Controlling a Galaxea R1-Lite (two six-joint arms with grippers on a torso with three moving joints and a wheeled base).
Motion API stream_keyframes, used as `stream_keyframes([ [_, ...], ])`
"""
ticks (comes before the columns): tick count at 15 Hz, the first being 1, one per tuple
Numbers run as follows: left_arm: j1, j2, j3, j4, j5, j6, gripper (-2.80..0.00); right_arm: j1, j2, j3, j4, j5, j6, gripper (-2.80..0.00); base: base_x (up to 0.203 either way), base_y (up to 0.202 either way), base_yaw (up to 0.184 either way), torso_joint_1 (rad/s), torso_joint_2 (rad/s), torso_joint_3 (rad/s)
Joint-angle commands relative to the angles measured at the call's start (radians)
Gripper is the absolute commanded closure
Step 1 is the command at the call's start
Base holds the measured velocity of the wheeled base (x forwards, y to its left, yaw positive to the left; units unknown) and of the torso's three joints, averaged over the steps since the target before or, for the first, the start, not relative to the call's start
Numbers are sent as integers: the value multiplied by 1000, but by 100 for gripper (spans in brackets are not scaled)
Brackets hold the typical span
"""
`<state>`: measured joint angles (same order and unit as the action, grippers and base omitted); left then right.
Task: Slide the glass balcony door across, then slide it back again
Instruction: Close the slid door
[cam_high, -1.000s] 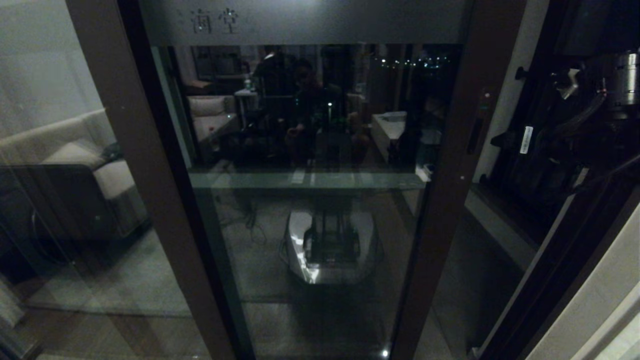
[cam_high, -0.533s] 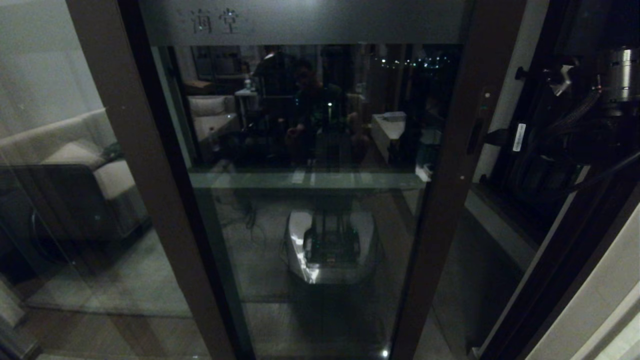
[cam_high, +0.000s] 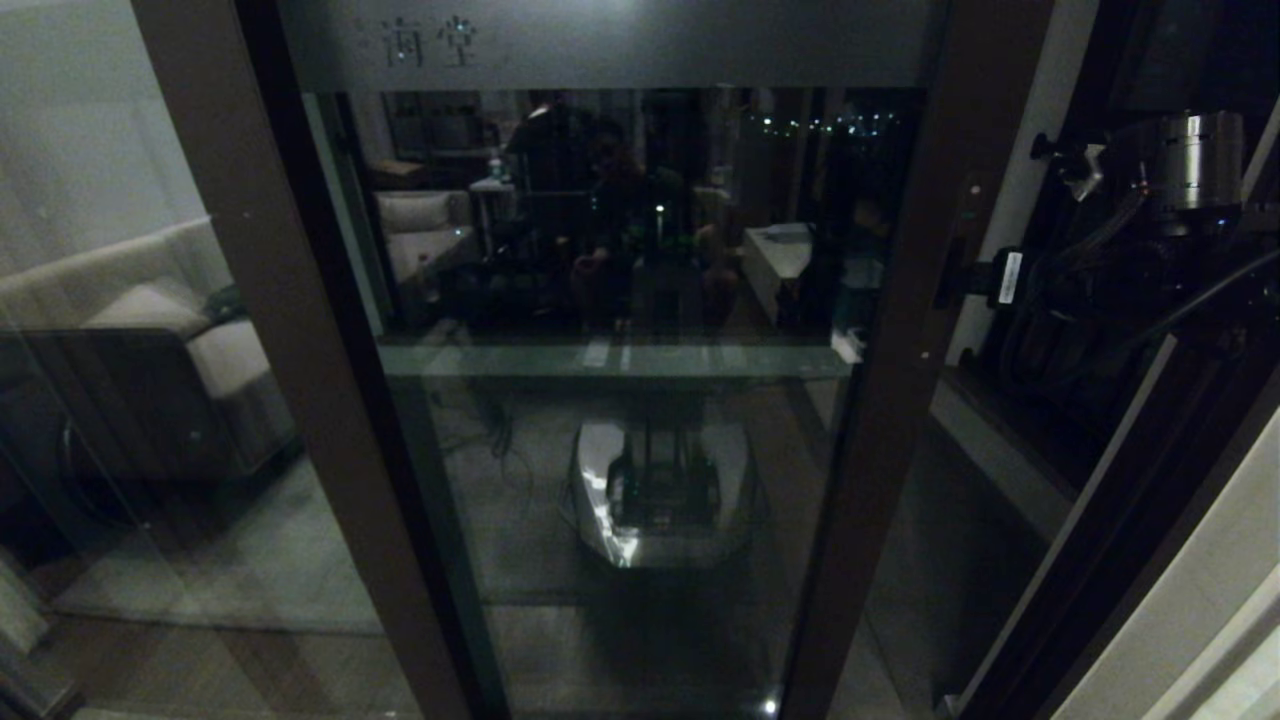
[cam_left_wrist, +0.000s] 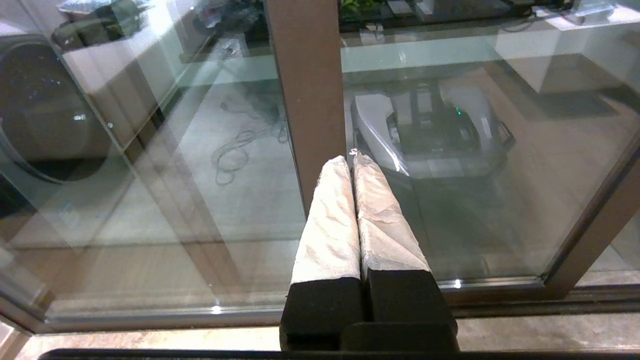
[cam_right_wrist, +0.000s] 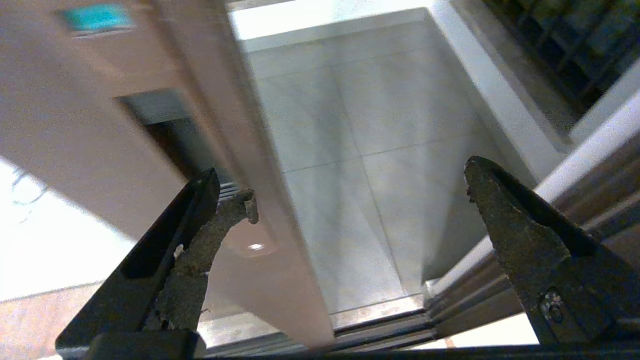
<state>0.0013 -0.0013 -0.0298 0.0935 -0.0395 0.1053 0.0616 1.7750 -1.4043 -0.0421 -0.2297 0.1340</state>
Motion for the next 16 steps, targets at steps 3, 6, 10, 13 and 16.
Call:
stream_keyframes([
  [3,1,0,-1,0,0,1,0,-24,9,5,-1,-14,-1,-280,0,0,0,0,0,0],
  [6,0,0,-1,0,0,1,0,-57,9,2,-1,-16,-4,-280,0,0,0,0,0,0],
  [10,0,0,0,0,0,1,0,-70,12,11,-41,-17,-4,-280,0,0,0,0,0,0],
  [13,0,0,1,0,0,1,0,-79,17,7,-44,-17,-5,-280,0,0,0,0,0,0],
  [16,0,0,1,2,0,1,0,-89,18,5,-44,-17,-7,-280,0,0,0,0,0,0],
])
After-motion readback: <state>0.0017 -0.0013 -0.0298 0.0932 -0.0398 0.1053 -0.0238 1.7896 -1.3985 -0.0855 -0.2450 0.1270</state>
